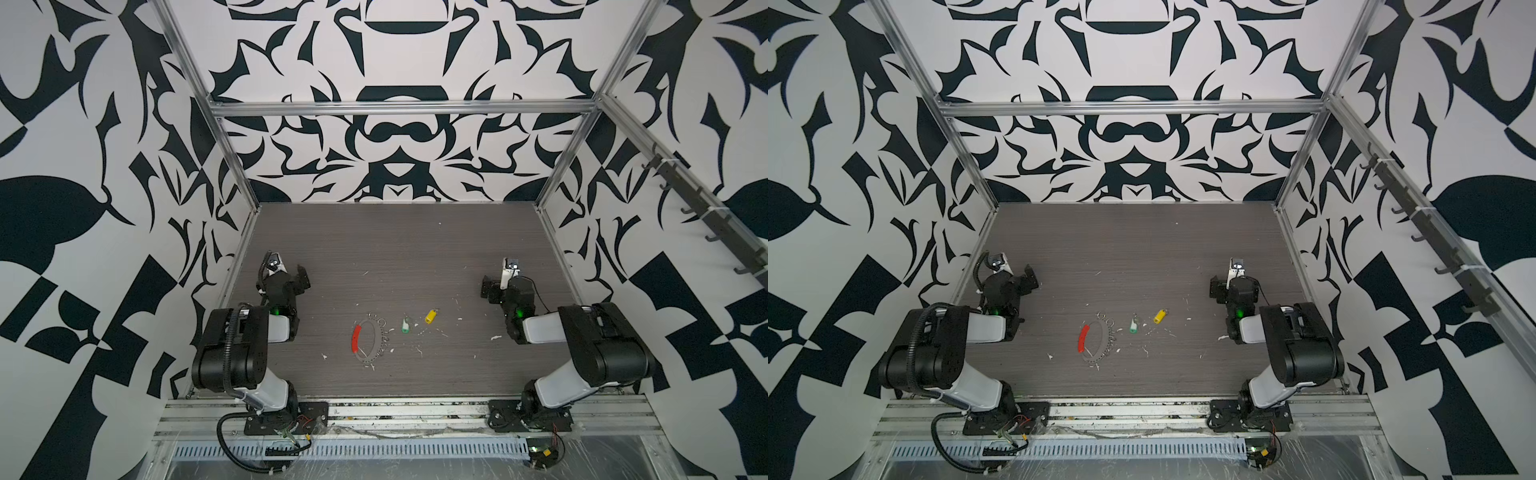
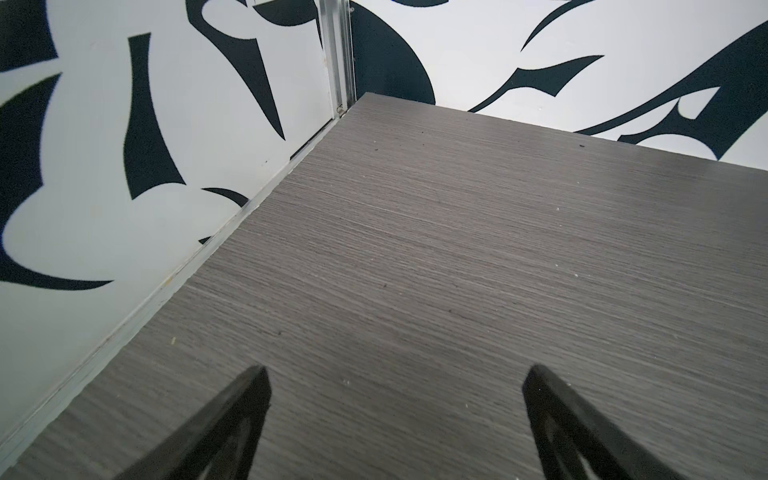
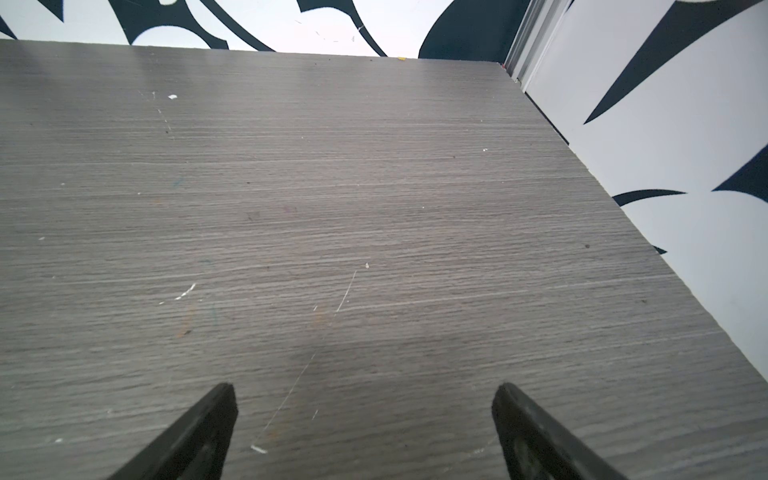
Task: Remove the keys from the keyring
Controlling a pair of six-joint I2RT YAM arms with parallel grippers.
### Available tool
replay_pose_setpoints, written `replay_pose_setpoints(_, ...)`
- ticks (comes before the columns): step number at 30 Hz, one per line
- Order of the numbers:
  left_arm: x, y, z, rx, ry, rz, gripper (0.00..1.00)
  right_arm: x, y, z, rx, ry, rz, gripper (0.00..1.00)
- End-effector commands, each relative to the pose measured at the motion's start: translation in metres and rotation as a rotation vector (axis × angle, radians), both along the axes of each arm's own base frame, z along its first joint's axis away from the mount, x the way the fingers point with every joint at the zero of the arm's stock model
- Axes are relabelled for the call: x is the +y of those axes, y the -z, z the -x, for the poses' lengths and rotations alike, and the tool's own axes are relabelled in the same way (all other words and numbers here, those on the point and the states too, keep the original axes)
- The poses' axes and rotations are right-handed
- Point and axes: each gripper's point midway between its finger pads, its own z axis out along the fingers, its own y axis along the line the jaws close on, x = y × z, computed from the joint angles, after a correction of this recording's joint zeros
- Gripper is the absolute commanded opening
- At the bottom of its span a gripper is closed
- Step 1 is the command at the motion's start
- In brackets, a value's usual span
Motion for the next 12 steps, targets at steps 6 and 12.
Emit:
replay_pose_setpoints(6,-0.0001,-0.0029,-0.0005,-0.020,0.002,0.002,0.99,0.0065,-0.0173,-0.0148,-0.049,-0.040,-0.006,1.00)
replay_pose_setpoints(12,-0.0003,-0.0022,-0.0001,-0.019,0.002,0.002,0.99,0.0061,-0.0200,-0.0120,-0.061,-0.036,-0.009,1.00)
